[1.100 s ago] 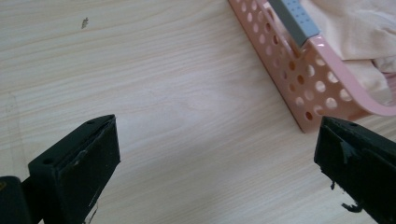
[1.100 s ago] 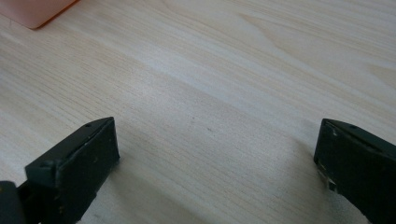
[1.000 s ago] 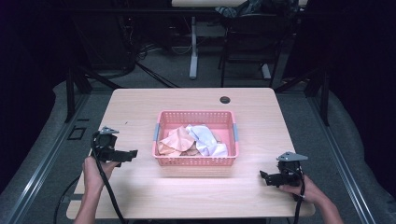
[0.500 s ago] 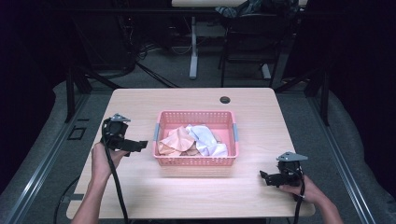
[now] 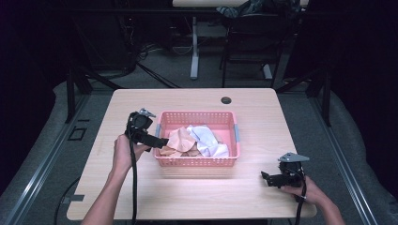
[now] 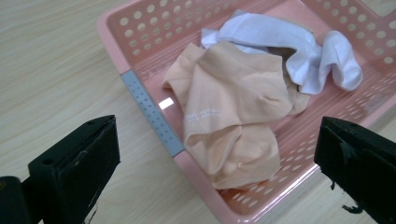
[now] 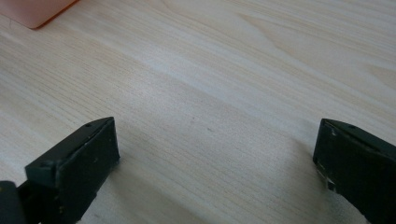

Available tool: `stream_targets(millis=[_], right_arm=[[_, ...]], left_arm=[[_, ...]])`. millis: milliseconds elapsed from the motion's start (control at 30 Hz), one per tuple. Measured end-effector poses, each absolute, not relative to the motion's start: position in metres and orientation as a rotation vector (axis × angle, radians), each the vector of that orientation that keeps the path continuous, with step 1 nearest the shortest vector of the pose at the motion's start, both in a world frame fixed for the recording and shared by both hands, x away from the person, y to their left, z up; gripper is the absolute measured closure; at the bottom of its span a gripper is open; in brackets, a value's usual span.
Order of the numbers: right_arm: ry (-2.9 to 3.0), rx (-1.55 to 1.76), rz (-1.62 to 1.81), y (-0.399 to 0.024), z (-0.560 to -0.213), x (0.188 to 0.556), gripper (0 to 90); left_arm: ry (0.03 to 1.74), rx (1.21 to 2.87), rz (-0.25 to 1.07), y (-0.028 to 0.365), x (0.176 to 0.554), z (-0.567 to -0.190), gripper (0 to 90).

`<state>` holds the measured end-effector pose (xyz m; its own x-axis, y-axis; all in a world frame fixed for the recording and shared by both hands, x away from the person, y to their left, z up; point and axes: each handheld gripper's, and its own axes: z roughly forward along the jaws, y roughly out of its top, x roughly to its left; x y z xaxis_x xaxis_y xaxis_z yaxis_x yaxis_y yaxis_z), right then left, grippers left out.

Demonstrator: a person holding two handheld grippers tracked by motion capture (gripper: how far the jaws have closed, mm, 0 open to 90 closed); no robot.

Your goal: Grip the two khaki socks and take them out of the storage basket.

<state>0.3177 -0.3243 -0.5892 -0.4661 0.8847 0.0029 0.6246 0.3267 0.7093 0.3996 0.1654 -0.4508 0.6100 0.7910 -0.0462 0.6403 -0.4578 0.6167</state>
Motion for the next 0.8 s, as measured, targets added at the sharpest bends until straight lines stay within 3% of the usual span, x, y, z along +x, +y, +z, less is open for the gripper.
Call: stream_targets(millis=[500,800], right_arm=[[2.210,1.337,0.922,-0.324,-0.589,0.318,0.0],[2.210,1.337,0.922,-0.324,-0.589,0.318,0.0]], left_arm=[[1.112,2.333,0.249,0.129,0.414,-0.468,3.2],[1.118,2.367,0.165,0.106,0.424,-0.484,12.6]])
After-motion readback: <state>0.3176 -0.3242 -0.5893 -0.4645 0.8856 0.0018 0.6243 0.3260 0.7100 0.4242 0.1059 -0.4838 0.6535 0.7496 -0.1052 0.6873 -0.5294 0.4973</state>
